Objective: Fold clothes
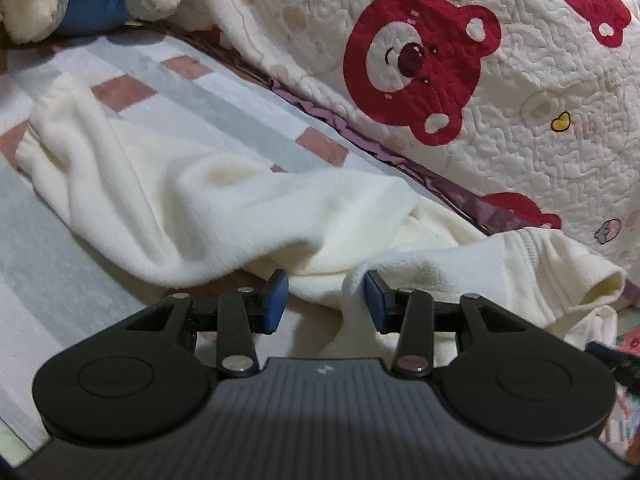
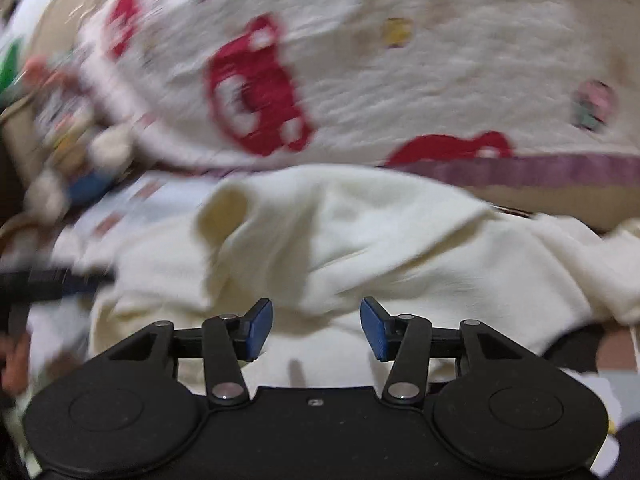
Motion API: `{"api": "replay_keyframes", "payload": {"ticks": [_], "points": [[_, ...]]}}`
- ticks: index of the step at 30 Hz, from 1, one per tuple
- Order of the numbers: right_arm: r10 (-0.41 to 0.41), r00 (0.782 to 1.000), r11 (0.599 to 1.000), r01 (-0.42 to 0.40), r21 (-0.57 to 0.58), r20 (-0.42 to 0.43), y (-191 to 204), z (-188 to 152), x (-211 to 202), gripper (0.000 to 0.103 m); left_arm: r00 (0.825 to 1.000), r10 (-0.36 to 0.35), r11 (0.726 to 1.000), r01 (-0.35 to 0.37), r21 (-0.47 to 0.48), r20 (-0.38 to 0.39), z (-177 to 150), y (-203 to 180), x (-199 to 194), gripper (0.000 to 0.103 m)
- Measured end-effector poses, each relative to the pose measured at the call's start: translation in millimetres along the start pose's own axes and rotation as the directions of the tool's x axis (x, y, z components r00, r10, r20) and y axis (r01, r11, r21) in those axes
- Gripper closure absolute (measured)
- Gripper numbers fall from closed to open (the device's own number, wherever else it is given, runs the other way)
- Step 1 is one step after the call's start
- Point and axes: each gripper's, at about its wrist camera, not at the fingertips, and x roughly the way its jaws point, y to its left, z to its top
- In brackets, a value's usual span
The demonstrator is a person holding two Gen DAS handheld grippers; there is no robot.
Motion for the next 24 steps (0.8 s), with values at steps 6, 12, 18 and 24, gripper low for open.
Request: {"api": "replay_keyframes", "payload": {"ticks": [6,12,18,24], "points": [[-0.02,0.998,0.981,0.009,-0.196,-0.053,28,-10,43,0.057,1.0,-0.01,0.998,0.01,0.064,0.007,-6,-17,-16,0.065],[-0.131,0.989,0.947,0.103,-0.305,-0.072,34,-23,73,0.053,0.997,-0.061,0.99,0.068,0.125,-0.054,-14,-34,-29,0.052],[-0.151,0.988,0.927,0.133,-0.351,-0.023,28,-22,51,0.096,0.983,0.019,0.977,0.02,0.213,-0.181,-31,-48,-9,0.041],[-0.205,0.978,0.946,0.208,-0.25,0.038,6,-21,-22,0.096,0.973,0.135,0.949,-0.072,0.308,-0.189,-41,-48,5,0.037]]}}
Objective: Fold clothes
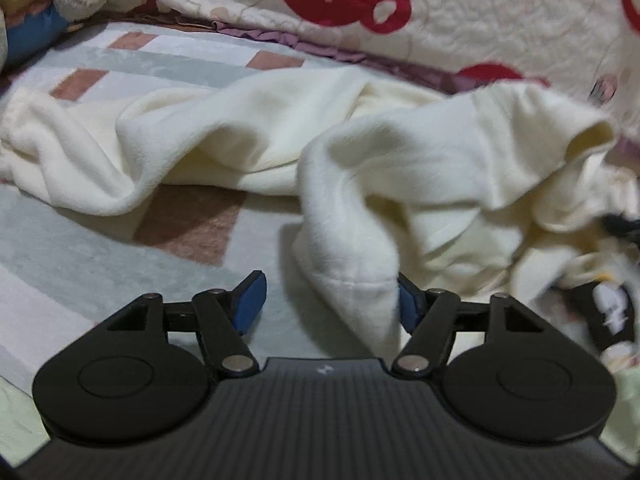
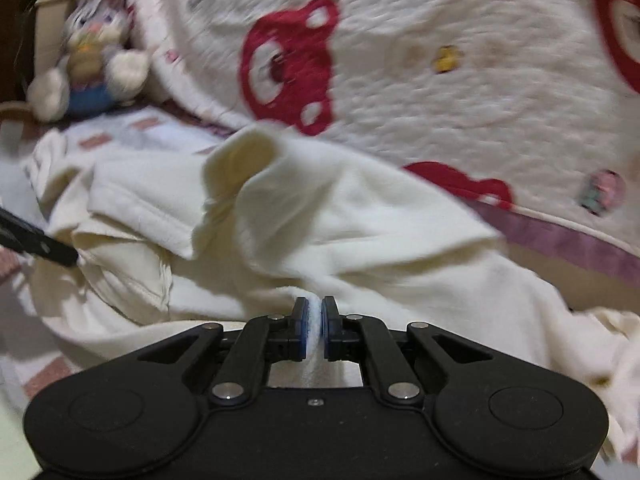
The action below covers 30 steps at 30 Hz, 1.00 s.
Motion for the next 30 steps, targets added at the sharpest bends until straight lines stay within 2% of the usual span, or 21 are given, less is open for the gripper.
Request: {"api": "replay_keyframes", "payload": {"ticks": [3,4,6,7,10,13,16,18,19,20,25,27,30], "points": [[-0.052,0.999,0.999,0.052,0.013,-0.005,-17,-6,-34,0.097,1.0,0.013,1.0,-0.013,0.004,0.004,-2,1,4,0.038],[-0.071,0.997,0.997,0.071,0.021,-0.016,-24,-9,-41,0.097,1.0,0.011,1.0,-0.012,0.002,0.015,-2,1,4,0.043],[-0.119,0.992,0.992,0.121,0.036,-0.033,-38,-16,-53,0.101,0.999,0.021,1.0,-0.021,0.002,0.035,-1,3,5,0.062],[-0.154,0.987,0.987,0.156,0.044,-0.037,-44,-19,-57,0.103,0.999,0.026,1.0,-0.027,0.003,0.044,0,3,5,0.08],[-0.213,0.975,0.966,0.221,0.135,-0.071,-73,-24,-65,0.103,0.996,0.041,0.999,-0.04,-0.018,0.079,2,9,5,0.09],[-0.214,0.973,0.956,0.226,0.187,-0.085,-90,-30,-66,0.102,0.992,0.058,0.997,-0.051,-0.056,0.114,5,18,1,0.091],[-0.076,0.994,0.967,0.094,0.236,-0.083,-85,-37,-60,0.093,0.99,0.058,0.996,-0.05,-0.068,0.126,7,24,2,0.091],[0.008,0.997,0.974,0.01,0.225,-0.081,-70,-41,-54,0.077,0.992,0.054,0.996,-0.045,-0.08,0.115,7,25,5,0.091],[0.039,0.996,0.981,-0.022,0.192,-0.086,-59,-44,-49,0.059,0.993,0.051,0.995,-0.042,-0.086,0.108,7,26,6,0.091],[0.067,0.994,0.987,-0.053,0.149,-0.092,-47,-46,-44,0.051,0.994,0.046,0.995,-0.037,-0.09,0.1,7,26,7,0.091],[0.11,0.987,0.988,-0.121,-0.093,-0.114,13,-50,-19,0.049,0.997,0.015,0.995,-0.007,-0.098,0.077,6,25,8,0.087],[0.125,0.986,0.983,-0.138,-0.122,-0.112,23,-44,-2,0.049,0.998,0.012,0.995,-0.006,-0.1,0.068,5,25,10,0.086],[0.159,0.982,0.984,-0.166,-0.064,-0.103,29,-30,22,0.047,0.998,0.031,0.994,-0.025,-0.107,0.059,3,26,15,0.086]]}}
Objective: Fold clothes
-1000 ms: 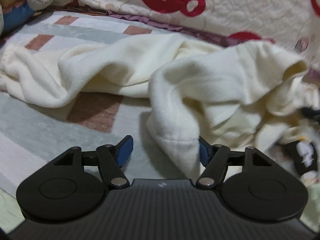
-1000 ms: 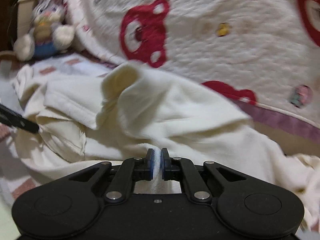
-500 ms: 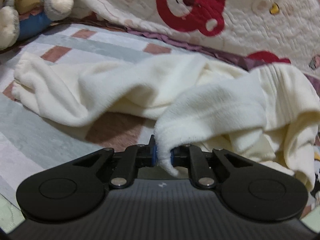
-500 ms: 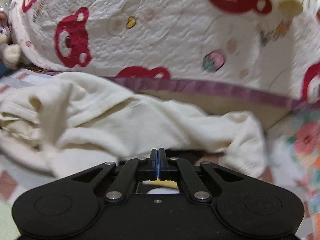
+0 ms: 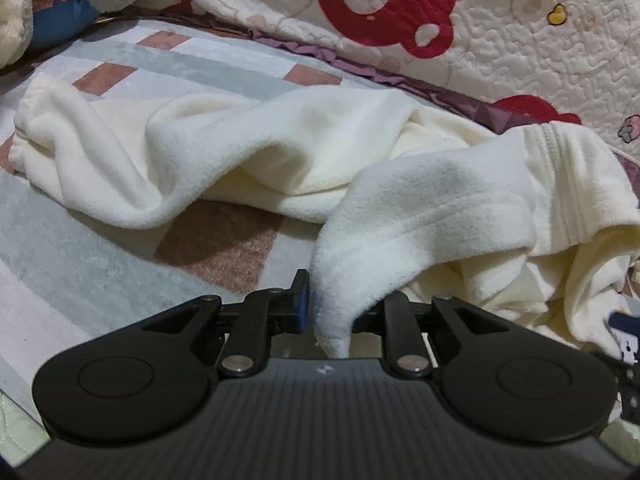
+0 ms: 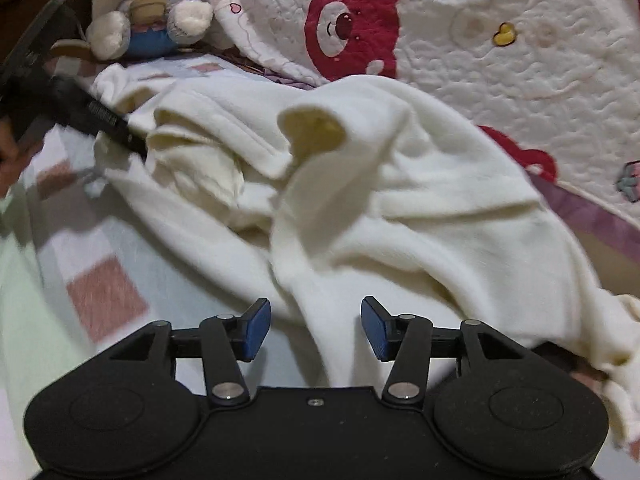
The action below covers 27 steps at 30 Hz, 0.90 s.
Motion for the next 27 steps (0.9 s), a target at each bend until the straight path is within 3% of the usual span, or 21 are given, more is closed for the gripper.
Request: {"api": "replay_keyframes", "payload": {"ticks": [4,6,7,9,11,14,17,21,25,27], "points": [[0.033,0.999,0.982,-0.039,0.185,0.03,-4,32,17,0.038,0.999,0.029,0.999,-0.03,0.044,0.017,-2,-2,3,0.085],[0.029,0.999,0.984,-0.031,0.178,0.015,0,41,30,0.03,0.999,0.042,0.996,-0.044,0.075,0.027,-3,-4,5,0.086],[0.009,1.0,0.993,-0.007,0.12,-0.02,7,40,40,0.027,0.998,0.046,0.995,-0.049,0.083,0.035,-4,-5,5,0.089],[-0.08,0.994,0.996,0.078,-0.038,-0.072,22,32,57,0.035,0.997,0.068,0.993,-0.073,0.098,0.048,-3,-6,5,0.09],[-0.211,0.978,0.972,0.208,-0.105,-0.012,23,20,46,0.102,0.994,0.101,0.987,-0.106,0.117,0.052,-2,-6,5,0.09],[-0.265,0.961,0.964,0.263,0.033,0.082,-2,14,3,0.101,0.991,0.126,0.985,-0.13,0.117,0.041,0,-4,5,0.09],[-0.366,0.918,0.928,0.348,0.137,0.151,-34,14,-43,0.101,0.992,0.116,0.988,-0.12,0.096,0.043,2,-2,4,0.09],[-0.457,0.871,0.874,0.404,0.269,0.178,-84,19,-90,0.101,0.994,0.099,0.992,-0.102,0.069,0.043,5,1,4,0.09],[-0.443,0.88,0.862,0.367,0.349,0.17,-121,19,-95,0.101,0.994,0.088,0.991,-0.095,0.097,0.069,5,-5,0,0.09],[-0.4,0.902,0.869,0.315,0.382,0.165,-129,14,-89,0.101,0.993,0.092,0.988,-0.101,0.115,0.078,4,-8,0,0.09]]}}
